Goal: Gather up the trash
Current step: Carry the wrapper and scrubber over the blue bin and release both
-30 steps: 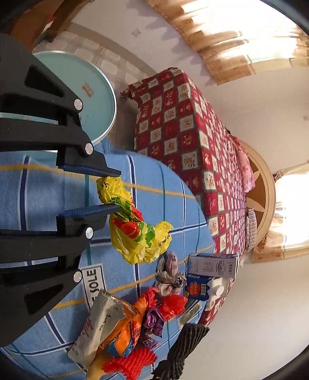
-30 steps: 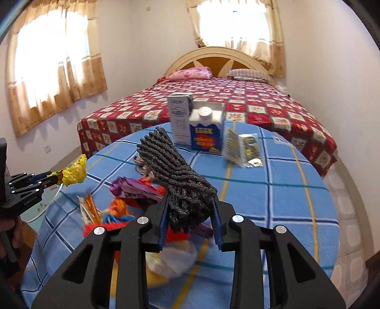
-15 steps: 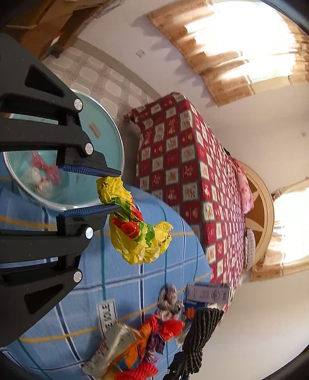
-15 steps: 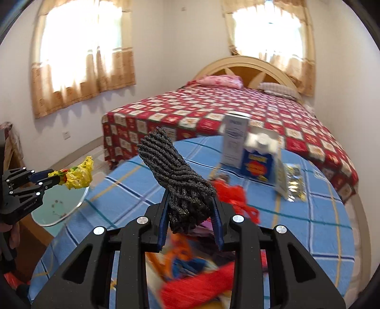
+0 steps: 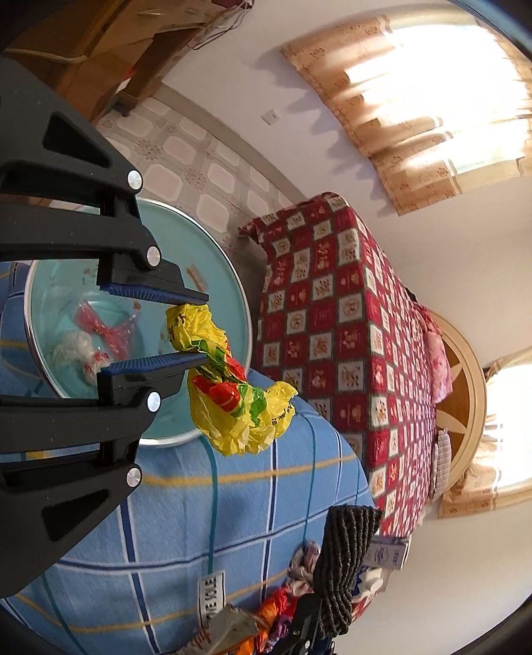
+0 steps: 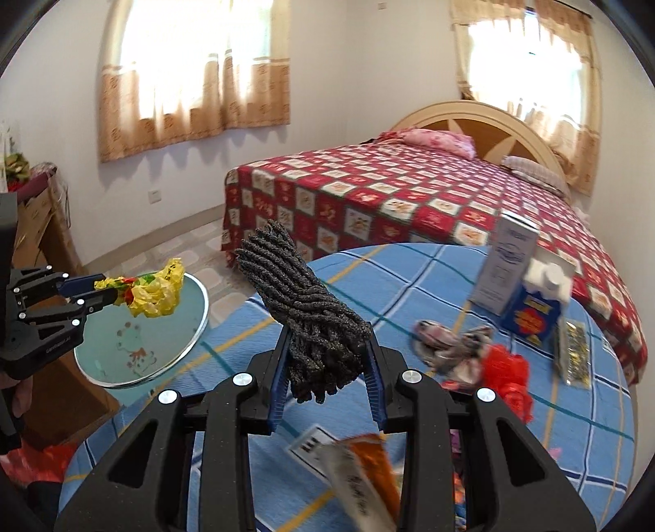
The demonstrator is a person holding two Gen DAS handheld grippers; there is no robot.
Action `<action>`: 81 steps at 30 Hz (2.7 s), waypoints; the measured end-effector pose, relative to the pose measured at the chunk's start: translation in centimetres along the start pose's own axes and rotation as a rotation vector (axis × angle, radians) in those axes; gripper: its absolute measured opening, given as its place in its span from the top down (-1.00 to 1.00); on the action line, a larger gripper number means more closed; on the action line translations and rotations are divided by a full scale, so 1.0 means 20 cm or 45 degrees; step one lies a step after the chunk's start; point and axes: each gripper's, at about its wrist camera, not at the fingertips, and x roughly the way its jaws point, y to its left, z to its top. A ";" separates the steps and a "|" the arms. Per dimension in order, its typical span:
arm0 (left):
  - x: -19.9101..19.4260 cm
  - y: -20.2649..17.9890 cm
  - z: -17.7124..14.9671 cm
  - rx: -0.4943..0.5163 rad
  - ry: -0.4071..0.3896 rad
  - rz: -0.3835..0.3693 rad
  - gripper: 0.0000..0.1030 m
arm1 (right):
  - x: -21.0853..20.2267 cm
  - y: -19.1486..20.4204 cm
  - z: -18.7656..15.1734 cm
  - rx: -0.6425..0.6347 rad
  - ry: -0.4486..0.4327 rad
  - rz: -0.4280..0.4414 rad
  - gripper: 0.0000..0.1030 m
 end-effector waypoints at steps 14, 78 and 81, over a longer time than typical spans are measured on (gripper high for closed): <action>0.02 0.20 -0.10 -0.058 0.042 0.069 0.54 | 0.22 0.25 0.08 -0.126 0.050 0.075 0.37; 0.06 0.35 -0.17 -0.131 0.089 0.132 0.28 | 0.35 0.58 0.12 -0.294 0.075 0.173 0.24; 0.06 0.34 -0.18 -0.128 0.089 0.119 0.15 | 0.33 0.58 0.12 -0.280 0.053 0.188 -0.26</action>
